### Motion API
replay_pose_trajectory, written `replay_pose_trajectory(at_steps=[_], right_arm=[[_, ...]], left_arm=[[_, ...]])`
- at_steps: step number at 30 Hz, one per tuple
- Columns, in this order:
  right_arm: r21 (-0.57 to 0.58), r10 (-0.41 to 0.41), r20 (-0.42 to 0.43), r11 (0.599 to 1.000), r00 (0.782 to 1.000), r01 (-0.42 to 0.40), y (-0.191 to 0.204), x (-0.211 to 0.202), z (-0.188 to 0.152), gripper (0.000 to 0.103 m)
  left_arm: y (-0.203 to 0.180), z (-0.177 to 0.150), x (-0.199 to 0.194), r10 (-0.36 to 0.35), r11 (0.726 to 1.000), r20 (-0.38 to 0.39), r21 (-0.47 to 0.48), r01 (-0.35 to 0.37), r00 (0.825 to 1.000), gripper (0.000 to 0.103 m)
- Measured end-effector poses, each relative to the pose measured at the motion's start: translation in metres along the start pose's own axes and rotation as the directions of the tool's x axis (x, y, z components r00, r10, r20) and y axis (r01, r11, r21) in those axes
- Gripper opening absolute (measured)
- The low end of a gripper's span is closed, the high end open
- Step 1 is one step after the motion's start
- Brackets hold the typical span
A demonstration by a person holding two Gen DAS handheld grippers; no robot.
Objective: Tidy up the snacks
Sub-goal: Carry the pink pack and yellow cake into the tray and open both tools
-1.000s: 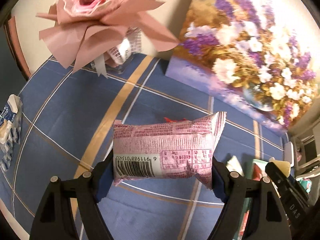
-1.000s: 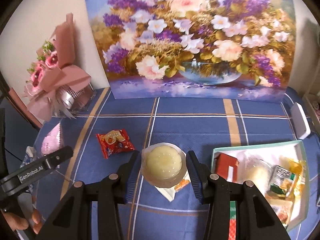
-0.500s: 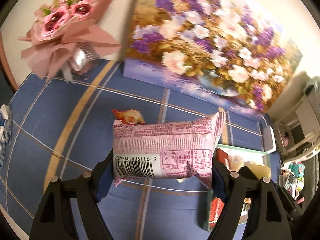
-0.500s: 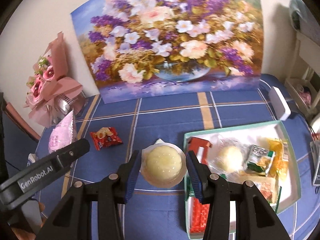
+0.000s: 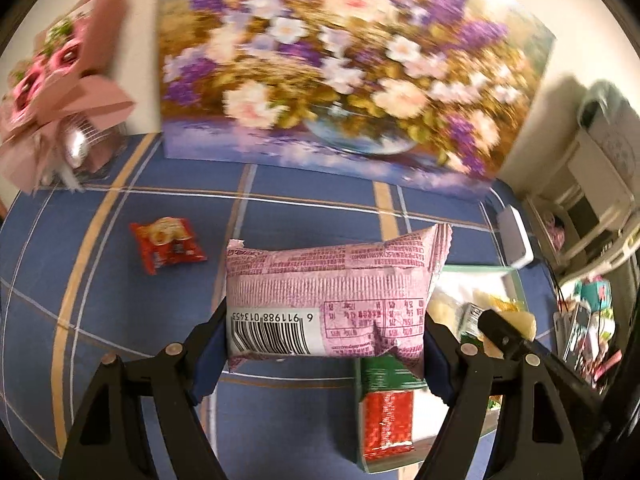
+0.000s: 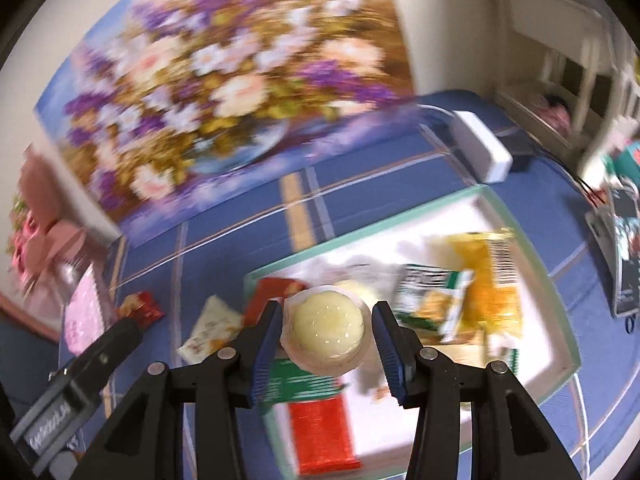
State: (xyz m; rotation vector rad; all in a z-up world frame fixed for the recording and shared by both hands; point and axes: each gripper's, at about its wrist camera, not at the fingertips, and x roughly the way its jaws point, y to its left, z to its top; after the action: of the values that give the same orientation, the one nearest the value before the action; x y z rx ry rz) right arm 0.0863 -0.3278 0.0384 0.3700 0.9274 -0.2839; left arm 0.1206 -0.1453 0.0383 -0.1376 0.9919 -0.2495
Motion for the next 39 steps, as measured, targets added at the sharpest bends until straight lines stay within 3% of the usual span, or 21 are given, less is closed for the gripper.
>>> replay_pose_trajectory(at_steps=[8, 19, 27, 39], right_arm=[[0.117, -0.098, -0.014, 0.988, 0.995, 0.099, -0.058, 0.010, 0.012, 0.049], [0.120, -0.146, -0.074, 0.981, 0.986, 0.154, -0.075, 0.029, 0.011, 0.050], [0.108, -0.170, -0.092, 0.978, 0.981, 0.180, -0.077, 0.033, 0.009, 0.050], [0.106, -0.174, -0.104, 0.977, 0.979, 0.185, -0.076, 0.036, 0.007, 0.050]], left_arm=[[-0.054, -0.011, 0.024, -0.008, 0.991, -0.033, 0.131, 0.012, 0.999, 0.082], [-0.101, -0.035, 0.064, 0.024, 0.963, -0.100, 0.271, 0.004, 0.995, 0.082], [-0.101, -0.039, 0.070, 0.043, 0.963, -0.115, 0.268, -0.010, 0.992, 0.083], [-0.109, -0.036, 0.063, 0.013, 0.960, -0.148, 0.280, 0.029, 0.989, 0.087]])
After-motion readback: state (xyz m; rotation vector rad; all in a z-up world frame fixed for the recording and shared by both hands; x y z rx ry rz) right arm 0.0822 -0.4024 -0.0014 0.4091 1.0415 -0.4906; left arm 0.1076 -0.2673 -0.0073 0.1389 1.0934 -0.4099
